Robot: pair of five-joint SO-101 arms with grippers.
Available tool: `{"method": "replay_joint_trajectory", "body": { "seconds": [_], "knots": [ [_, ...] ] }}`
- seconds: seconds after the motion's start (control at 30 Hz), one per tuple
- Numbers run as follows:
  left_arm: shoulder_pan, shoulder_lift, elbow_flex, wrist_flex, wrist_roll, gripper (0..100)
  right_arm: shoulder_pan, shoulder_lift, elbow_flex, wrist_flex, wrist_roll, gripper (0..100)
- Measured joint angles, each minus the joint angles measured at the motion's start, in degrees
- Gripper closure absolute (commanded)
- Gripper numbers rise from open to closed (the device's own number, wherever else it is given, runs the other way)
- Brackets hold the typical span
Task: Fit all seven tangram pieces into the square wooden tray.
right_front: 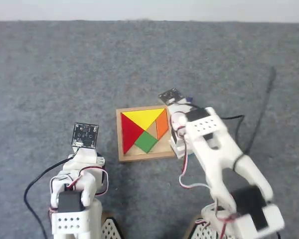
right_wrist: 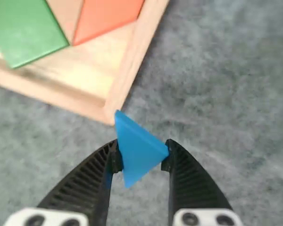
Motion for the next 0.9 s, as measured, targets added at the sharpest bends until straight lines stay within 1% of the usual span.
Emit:
{"method": "replay_joint_trajectory", "body": {
  "seconds": [0.13,0.23,0.33,0.47,0.53,0.63,0.7,0.8,0.9],
  "knots": [
    [-0.2,0.0,0.0,0.0,0.0,98,-0.3,-6.7,0.0,3.3,2.7,92.3],
    [-0.2,0.0,0.0,0.0,0.0,98,-0.4,-8.8,-0.1,4.1,6.2,92.3],
    [-0.1,0.0,0.0,0.0,0.0,98,-0.4,-8.9,-2.9,4.5,9.7,92.4],
    [-0.2,0.0,0.0,0.0,0.0,98,-1.1,-3.9,-9.3,7.5,10.9,91.6],
    [-0.2,0.0,0.0,0.0,0.0,98,-0.3,-0.5,-10.8,7.6,11.0,87.0],
    [-0.1,0.0,0.0,0.0,0.0,98,1.5,3.5,-11.0,4.0,10.9,75.3],
    [-0.2,0.0,0.0,0.0,0.0,98,1.0,5.5,-11.0,0.8,11.8,72.9],
    [0.0,0.0,0.0,0.0,0.0,98,1.4,7.2,-10.7,-1.2,17.1,73.8],
    [-0.2,0.0,0.0,0.0,0.0,98,1.0,7.3,-8.2,-1.4,28.0,74.0]
  ]
}}
